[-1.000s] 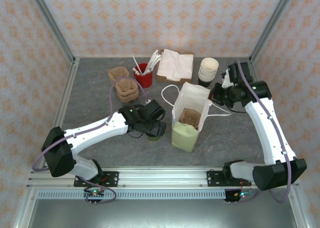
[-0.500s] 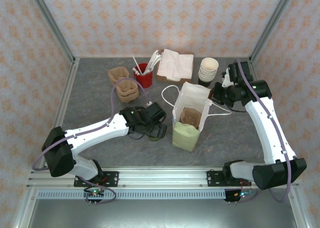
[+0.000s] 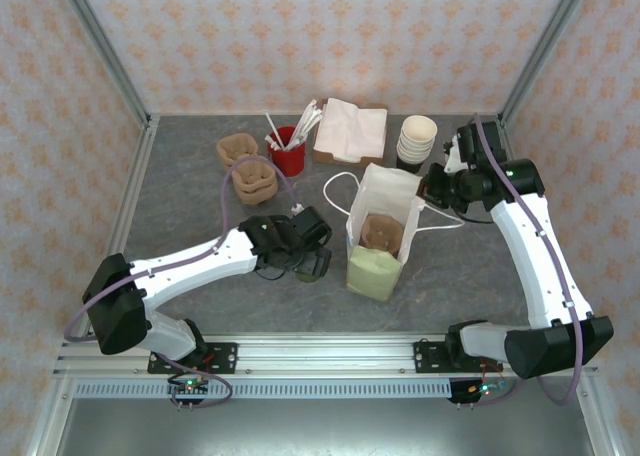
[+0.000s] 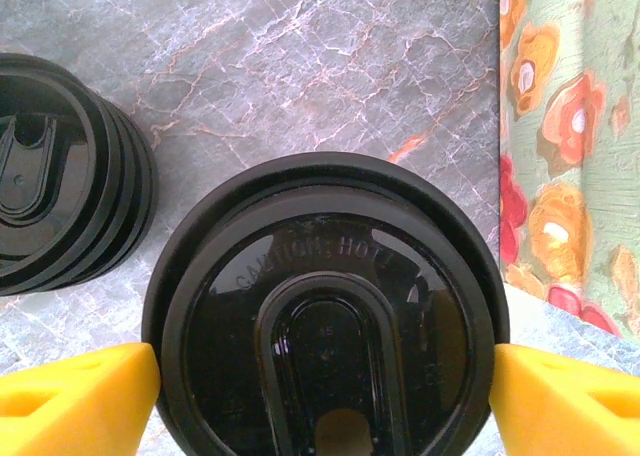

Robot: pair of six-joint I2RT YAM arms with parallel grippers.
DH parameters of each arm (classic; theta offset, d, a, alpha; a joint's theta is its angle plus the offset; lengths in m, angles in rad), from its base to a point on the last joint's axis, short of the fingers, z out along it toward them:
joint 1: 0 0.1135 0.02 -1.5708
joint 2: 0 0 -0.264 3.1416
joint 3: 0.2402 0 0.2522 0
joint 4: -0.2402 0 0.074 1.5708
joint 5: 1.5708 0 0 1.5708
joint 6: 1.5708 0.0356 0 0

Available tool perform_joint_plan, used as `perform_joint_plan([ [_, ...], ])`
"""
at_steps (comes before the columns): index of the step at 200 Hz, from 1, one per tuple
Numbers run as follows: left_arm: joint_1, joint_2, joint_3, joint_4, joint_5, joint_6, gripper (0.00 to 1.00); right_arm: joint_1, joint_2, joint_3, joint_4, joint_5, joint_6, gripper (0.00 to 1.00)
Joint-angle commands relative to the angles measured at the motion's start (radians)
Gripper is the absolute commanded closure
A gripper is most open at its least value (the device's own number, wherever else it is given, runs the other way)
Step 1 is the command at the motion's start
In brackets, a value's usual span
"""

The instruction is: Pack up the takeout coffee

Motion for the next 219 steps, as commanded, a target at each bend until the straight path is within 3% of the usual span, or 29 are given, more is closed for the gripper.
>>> perform_joint_plan([
  [1,-0.013,0.005,-0.034,-0.002,0.011,-0.014,0.18,-0.005,-0.003,0.030,-0.009,0.028,-0.004,1.00],
  [116,-0.013,-0.037,0.070,-0.081,-0.044,0.010,0.29,-0.006,-0.004,0.043,0.021,0.025,0.052,1.00],
  [160,-0.014,-0.111,0.204,-0.215,-0.133,0.010,0.32,-0.006,-0.027,0.037,0.086,0.025,0.121,1.00],
  [219,-0.013,-0.119,0.495,-0.448,-0.257,0.068,0.32,0.038,-0.047,0.045,0.134,0.117,0.210,1.00],
])
